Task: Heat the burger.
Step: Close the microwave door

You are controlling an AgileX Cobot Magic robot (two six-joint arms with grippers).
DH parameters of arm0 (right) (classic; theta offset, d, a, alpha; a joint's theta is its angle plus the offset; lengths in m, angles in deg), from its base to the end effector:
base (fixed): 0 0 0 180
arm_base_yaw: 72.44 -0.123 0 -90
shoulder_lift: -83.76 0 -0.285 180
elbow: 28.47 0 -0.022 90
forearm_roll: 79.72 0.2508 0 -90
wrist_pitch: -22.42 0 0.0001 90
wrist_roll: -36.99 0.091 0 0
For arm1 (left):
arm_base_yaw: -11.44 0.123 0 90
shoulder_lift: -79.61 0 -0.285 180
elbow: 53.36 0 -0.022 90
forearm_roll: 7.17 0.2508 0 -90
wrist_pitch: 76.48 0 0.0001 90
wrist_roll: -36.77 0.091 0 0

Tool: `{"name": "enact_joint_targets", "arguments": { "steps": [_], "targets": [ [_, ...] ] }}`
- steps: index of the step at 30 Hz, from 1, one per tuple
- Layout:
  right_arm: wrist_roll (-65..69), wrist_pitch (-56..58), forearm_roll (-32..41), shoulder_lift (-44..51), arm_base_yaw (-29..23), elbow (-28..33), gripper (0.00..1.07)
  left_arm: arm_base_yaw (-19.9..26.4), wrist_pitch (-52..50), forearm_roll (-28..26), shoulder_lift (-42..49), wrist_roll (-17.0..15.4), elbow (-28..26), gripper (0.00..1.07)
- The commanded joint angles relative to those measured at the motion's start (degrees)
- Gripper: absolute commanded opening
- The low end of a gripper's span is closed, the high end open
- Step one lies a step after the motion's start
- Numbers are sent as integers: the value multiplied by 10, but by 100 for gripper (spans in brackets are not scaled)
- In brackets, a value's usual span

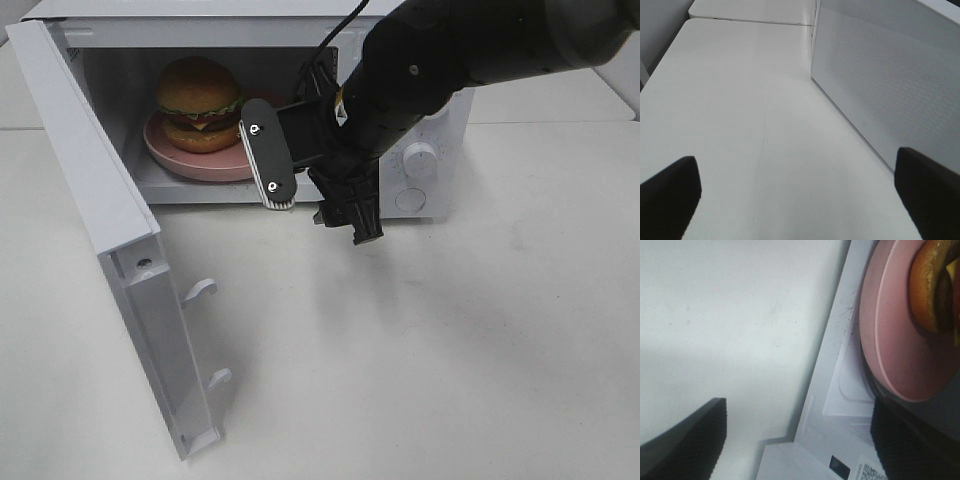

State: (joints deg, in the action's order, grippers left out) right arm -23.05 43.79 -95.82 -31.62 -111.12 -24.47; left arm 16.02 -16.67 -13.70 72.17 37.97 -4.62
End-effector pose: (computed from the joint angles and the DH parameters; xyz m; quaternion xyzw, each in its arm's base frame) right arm 0.3255 0.2488 0.2072 -0.7765 0.5272 -0.1519 0.3098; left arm -0.0043 -0.0093 0.2782 -0.0232 0.8463 -0.0302 0.5313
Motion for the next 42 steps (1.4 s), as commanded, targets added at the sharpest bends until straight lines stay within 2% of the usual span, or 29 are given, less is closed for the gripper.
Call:
{"name": "enact_joint_targets", "arguments": {
  "steps": [1, 19, 24, 35, 37, 42],
  "targets": [
    [9, -3, 2, 24, -1, 19, 76, -2, -6, -1, 12, -1, 1, 101],
    [75, 3, 2, 174, -1, 160, 76, -2, -6, -1, 12, -1, 1, 101],
    [96, 5, 2, 246, -1, 225, 76, -2, -6, -1, 12, -1, 1, 101],
    [105, 23, 2, 335, -1, 295, 76, -2, -6, -1, 12, -1, 1, 101],
    [156, 48, 2, 373, -1, 318, 76, -2, -6, -1, 12, -1, 1, 101],
    [244, 84, 2, 411, -1, 331, 76, -2, -6, -1, 12, -1, 1, 101]
  ]
}}
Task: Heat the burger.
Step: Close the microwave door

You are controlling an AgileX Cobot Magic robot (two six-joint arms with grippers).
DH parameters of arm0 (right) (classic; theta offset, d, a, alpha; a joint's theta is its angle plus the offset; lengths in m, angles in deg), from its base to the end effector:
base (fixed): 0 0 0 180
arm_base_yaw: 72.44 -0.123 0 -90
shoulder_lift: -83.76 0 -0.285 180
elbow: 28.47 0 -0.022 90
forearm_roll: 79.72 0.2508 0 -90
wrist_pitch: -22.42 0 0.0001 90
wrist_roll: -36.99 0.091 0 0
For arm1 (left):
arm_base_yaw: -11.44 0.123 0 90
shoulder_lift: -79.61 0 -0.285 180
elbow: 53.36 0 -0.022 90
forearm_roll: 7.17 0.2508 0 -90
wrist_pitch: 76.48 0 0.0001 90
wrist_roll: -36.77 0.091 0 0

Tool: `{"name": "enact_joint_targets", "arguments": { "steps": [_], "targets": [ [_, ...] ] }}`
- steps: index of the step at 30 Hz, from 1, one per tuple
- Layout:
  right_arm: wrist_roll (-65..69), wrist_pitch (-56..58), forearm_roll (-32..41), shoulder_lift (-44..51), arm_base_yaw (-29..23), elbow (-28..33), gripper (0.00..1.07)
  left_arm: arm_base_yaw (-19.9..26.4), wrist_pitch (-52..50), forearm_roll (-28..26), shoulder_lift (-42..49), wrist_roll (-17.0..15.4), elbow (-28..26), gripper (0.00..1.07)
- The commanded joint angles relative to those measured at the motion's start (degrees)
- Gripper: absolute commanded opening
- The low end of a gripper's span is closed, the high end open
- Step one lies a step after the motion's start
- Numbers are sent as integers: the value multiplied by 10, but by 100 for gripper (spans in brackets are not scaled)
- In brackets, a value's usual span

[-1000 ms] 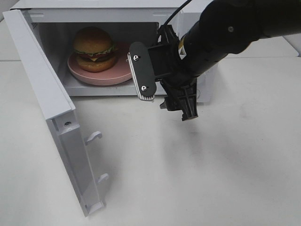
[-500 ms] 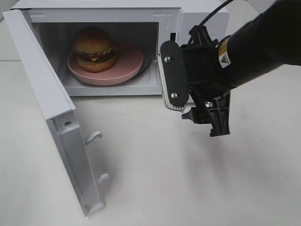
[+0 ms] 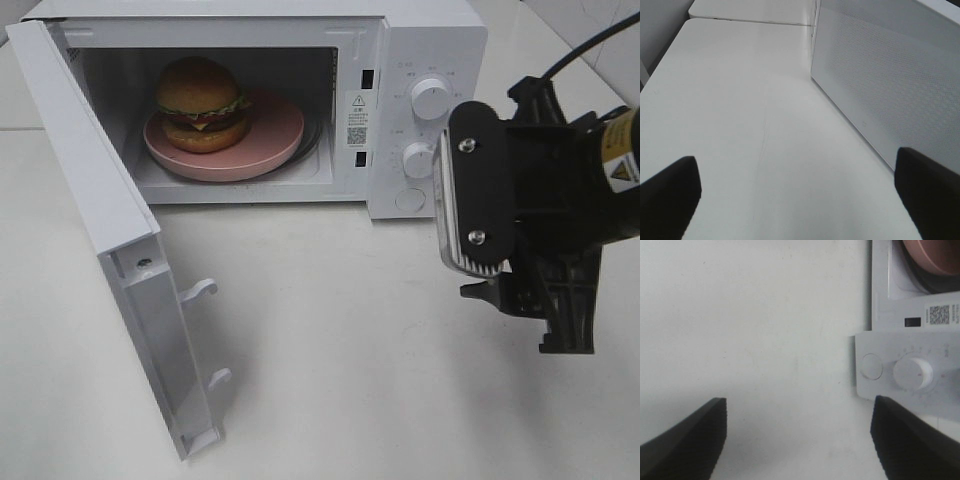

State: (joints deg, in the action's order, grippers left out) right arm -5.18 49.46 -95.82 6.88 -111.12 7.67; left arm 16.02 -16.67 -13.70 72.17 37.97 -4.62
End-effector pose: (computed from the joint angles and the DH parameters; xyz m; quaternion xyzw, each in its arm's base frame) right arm 0.1896 0.1371 0.2544 -0.6761 0.6465 -0.1127 0.3349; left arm -0.0043 -0.0093 0.2782 -0.0232 0.8463 -0.0302 0.5313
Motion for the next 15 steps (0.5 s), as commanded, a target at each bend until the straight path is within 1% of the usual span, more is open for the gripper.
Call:
{"name": "enact_joint_targets", "arguments": {
  "steps": [1, 3, 4, 6, 7, 9, 12, 14, 15],
  "targets": [
    [65, 27, 2, 26, -1, 9, 76, -2, -6, -1, 12, -1, 1, 101],
    [143, 69, 4, 53, -1, 11, 76, -2, -6, -1, 12, -1, 1, 101],
    [143, 69, 4, 53, -1, 11, 76, -2, -6, -1, 12, -1, 1, 101],
    [256, 135, 4, 83, -1, 11, 76, -2, -6, -1, 12, -1, 1, 101],
    [256, 135, 4, 83, -1, 11, 76, -2, -6, -1, 12, -1, 1, 101],
    [332, 184, 4, 99, -1, 11, 76, -2, -6, -1, 12, -1, 1, 101],
    [354, 198, 4, 104, -1, 11, 76, -2, -6, -1, 12, -1, 1, 101],
    [418, 275, 5, 123, -1, 10, 76, -2, -6, -1, 12, -1, 1, 101],
    [418, 275, 5, 123, -1, 10, 76, -2, -6, -1, 12, -1, 1, 101]
  ]
}}
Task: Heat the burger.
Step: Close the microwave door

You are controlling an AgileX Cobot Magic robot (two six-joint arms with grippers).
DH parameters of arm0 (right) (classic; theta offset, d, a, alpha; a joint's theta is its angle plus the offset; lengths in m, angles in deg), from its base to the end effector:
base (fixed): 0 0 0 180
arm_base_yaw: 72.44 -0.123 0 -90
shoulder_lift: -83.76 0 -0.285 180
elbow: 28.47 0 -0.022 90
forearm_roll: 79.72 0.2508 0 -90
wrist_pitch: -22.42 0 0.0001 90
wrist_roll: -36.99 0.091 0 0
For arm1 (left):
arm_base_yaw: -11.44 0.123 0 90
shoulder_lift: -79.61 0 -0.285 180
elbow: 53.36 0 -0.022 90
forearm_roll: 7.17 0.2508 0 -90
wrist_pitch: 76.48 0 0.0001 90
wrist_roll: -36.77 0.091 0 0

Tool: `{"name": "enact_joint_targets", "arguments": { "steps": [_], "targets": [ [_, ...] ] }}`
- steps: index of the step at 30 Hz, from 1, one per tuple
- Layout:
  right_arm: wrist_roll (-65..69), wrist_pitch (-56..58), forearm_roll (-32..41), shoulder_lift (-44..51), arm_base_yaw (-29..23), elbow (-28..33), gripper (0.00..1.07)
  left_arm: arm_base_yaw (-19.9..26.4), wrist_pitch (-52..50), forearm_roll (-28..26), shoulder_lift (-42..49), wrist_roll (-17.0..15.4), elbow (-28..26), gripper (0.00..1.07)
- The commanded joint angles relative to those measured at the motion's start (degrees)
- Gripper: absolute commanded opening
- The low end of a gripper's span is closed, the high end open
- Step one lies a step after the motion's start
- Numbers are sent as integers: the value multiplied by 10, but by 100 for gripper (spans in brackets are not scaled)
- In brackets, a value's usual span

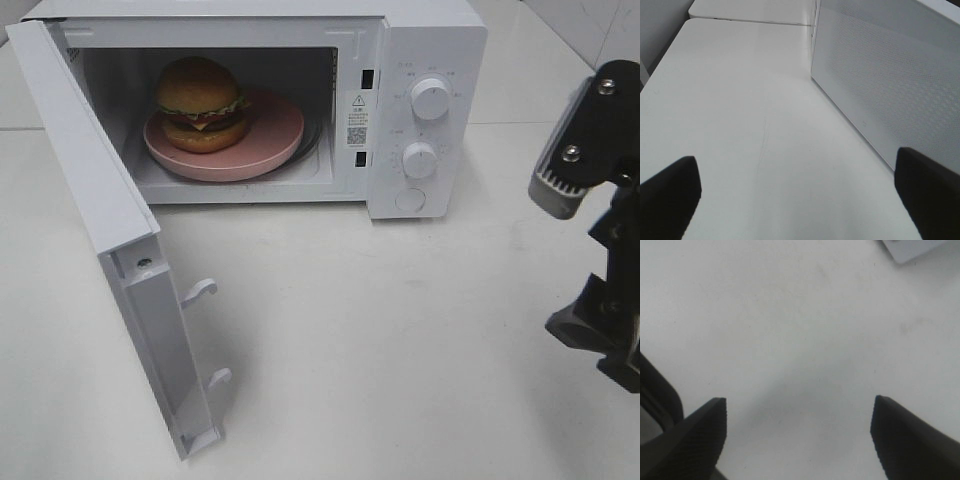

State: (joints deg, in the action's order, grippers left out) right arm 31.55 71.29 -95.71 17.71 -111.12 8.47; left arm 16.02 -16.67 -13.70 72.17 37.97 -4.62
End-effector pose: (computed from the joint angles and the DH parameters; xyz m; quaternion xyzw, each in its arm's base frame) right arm 0.1500 0.0959 0.2708 -0.4194 0.8665 -0.0498 0.2661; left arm -0.0043 -0.0093 0.2782 -0.0232 0.8463 -0.0302 0.5313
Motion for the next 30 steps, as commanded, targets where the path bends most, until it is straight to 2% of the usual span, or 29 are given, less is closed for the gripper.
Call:
{"name": "enact_joint_targets", "arguments": {
  "steps": [1, 10, 14, 16, 23, 26, 27, 30],
  "targets": [
    [65, 76, 3, 19, -1, 2, 76, -2, -6, -1, 12, -1, 1, 101],
    [112, 235, 49, 99, -1, 2, 76, -2, -6, -1, 12, -1, 1, 101],
    [112, 245, 65, 145, -1, 2, 76, -2, -6, -1, 12, -1, 1, 101],
    [110, 245, 87, 207, -1, 2, 76, -2, -6, -1, 12, -1, 1, 101],
    [113, 245, 88, 310, 2, 2, 76, -2, -6, -1, 12, -1, 1, 101],
    [116, 244, 83, 345, 26, 3, 76, -2, -6, -1, 12, -1, 1, 101],
    [116, 237, 75, 369, 53, 6, 76, -2, -6, -1, 12, -1, 1, 101],
    [116, 207, 78, 410, 86, 26, 76, -2, -6, -1, 12, -1, 1, 101]
  ]
}}
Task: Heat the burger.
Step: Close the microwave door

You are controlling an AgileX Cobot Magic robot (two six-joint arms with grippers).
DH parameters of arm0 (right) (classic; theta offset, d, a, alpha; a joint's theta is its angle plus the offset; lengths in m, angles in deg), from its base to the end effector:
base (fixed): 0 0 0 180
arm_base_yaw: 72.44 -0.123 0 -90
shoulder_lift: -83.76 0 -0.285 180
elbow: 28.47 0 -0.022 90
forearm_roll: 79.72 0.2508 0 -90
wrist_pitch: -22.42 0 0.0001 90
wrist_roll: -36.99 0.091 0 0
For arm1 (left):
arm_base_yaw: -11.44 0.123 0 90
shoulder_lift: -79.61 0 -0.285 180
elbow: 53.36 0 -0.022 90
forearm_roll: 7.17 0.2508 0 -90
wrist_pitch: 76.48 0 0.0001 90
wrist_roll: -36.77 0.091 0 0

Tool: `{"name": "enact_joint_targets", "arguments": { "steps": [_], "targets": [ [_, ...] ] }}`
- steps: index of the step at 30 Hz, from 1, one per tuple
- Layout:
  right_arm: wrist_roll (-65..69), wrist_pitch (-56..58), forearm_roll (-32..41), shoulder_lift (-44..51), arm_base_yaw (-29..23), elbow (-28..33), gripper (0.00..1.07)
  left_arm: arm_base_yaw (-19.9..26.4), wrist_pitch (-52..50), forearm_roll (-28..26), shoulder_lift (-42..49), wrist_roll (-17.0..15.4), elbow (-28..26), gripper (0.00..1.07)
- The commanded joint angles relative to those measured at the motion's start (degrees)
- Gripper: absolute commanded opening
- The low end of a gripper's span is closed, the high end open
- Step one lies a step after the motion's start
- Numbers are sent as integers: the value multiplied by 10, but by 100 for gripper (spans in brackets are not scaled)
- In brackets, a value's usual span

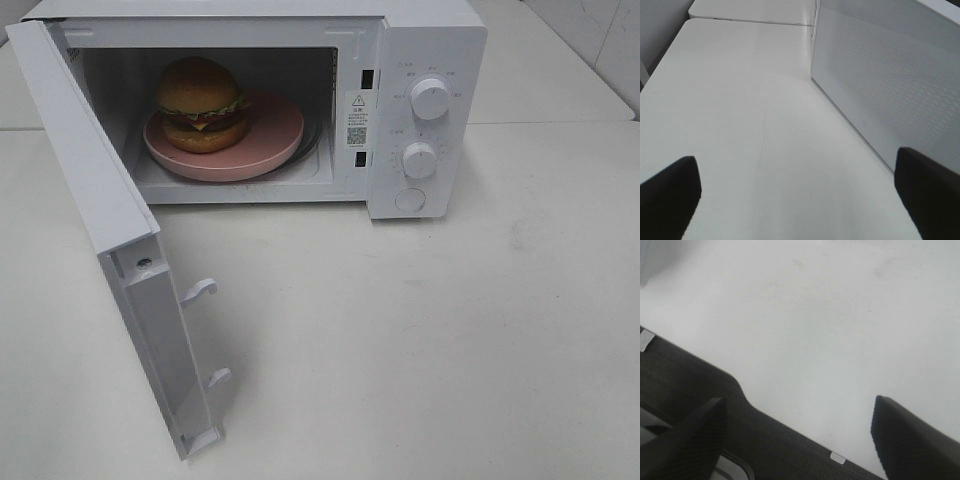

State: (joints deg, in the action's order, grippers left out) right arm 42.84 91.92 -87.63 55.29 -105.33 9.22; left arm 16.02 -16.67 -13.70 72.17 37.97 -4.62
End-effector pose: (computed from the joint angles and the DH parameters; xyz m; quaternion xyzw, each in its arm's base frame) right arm 0.0342 0.0082 0.3159 -0.2140 0.8987 0.0598 0.3780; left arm -0.0043 -0.0093 0.2782 -0.0232 0.8463 -0.0302 0.5313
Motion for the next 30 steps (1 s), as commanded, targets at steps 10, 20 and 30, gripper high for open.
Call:
{"name": "enact_joint_targets", "arguments": {
  "steps": [10, 20, 30],
  "targets": [
    [3, -92, 10, 142, 138, 101, 76, -2, -6, -1, 12, -1, 1, 101],
    [2, -101, 12, 204, 237, 105, 76, -2, -6, -1, 12, -1, 1, 101],
    [-1, -101, 14, 225, 262, 105, 76, -2, -6, -1, 11, -1, 1, 101]
  ]
}}
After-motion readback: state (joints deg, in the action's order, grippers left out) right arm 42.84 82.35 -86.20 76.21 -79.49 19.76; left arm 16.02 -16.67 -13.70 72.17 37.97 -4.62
